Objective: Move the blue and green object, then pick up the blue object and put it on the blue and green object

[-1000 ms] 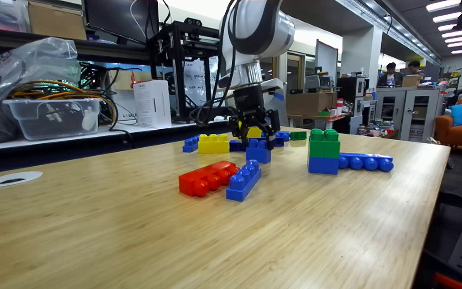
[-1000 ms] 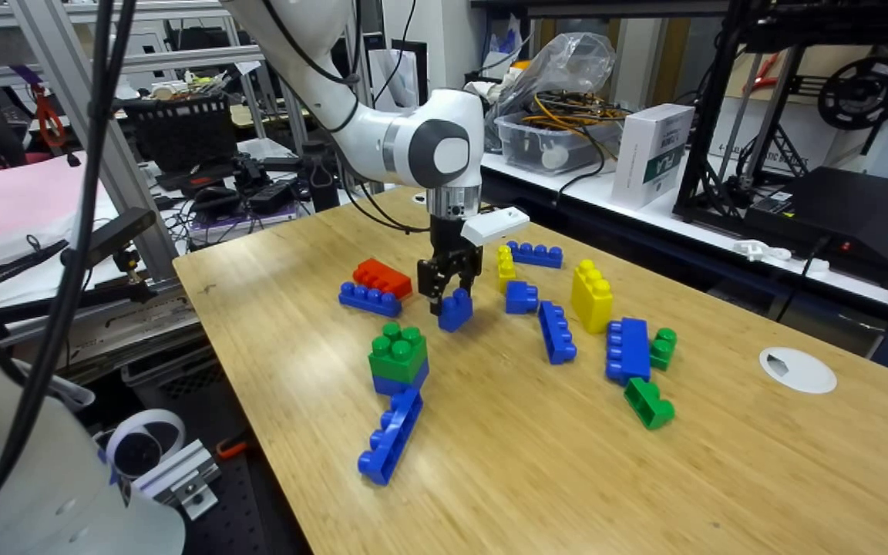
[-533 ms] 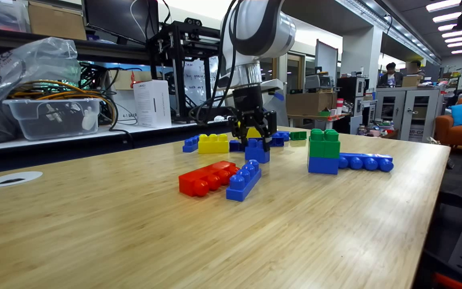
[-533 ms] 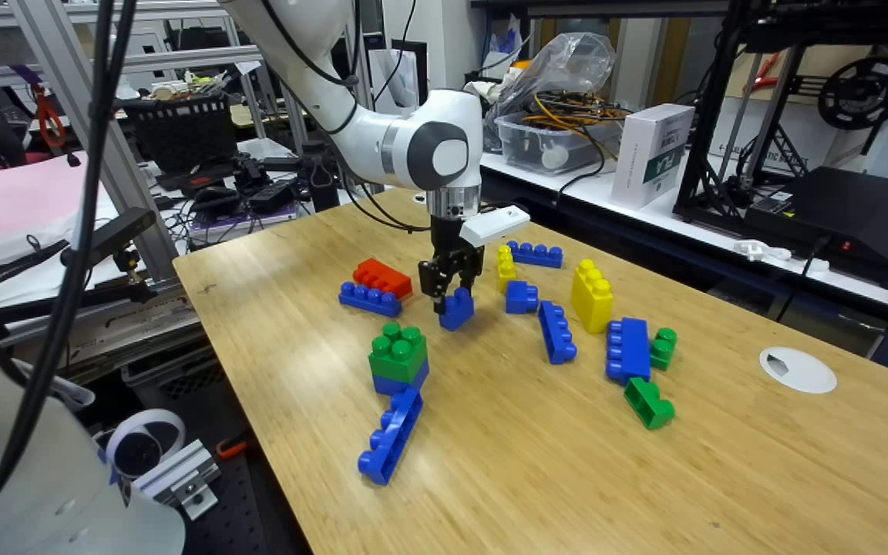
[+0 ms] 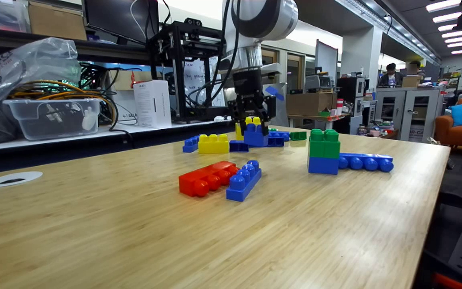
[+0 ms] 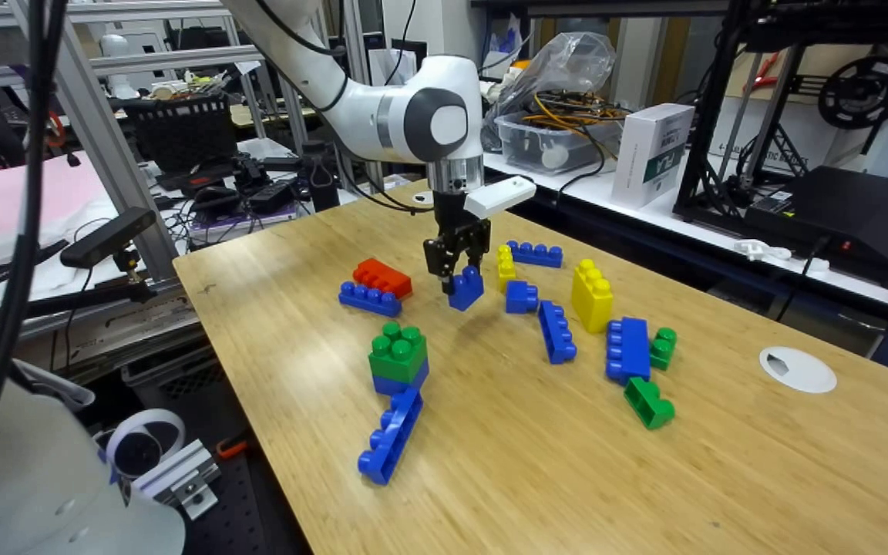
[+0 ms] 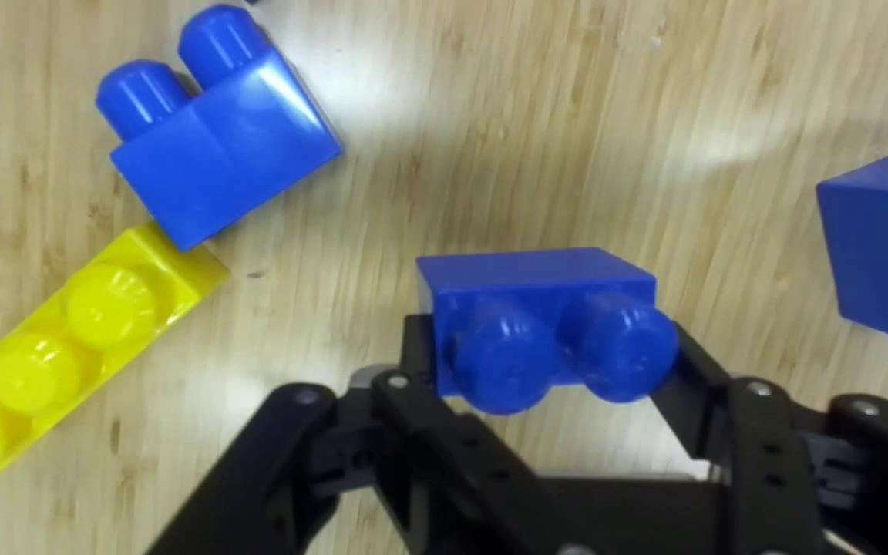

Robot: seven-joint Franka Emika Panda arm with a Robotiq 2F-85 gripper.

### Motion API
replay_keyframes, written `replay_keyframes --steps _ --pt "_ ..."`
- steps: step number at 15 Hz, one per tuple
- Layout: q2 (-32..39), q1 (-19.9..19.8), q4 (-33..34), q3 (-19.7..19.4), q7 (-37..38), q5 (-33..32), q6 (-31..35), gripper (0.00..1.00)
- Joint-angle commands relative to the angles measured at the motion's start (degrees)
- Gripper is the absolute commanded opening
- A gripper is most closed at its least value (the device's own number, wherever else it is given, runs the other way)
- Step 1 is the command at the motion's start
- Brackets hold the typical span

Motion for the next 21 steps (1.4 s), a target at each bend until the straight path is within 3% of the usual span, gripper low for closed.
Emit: replay_keyframes --steps 1,13,21 --pt "-4.0 -0.7 -1.6 0.5 -0.9 -2.5 -2.5 0.45" --pt "-13.2 -3.1 -8.6 -0.8 -19.1 -1.2 -4.5 0.45" --pt "-21.1 -2.2 -14.1 -1.8 -25.1 2.1 -5.3 0.45"
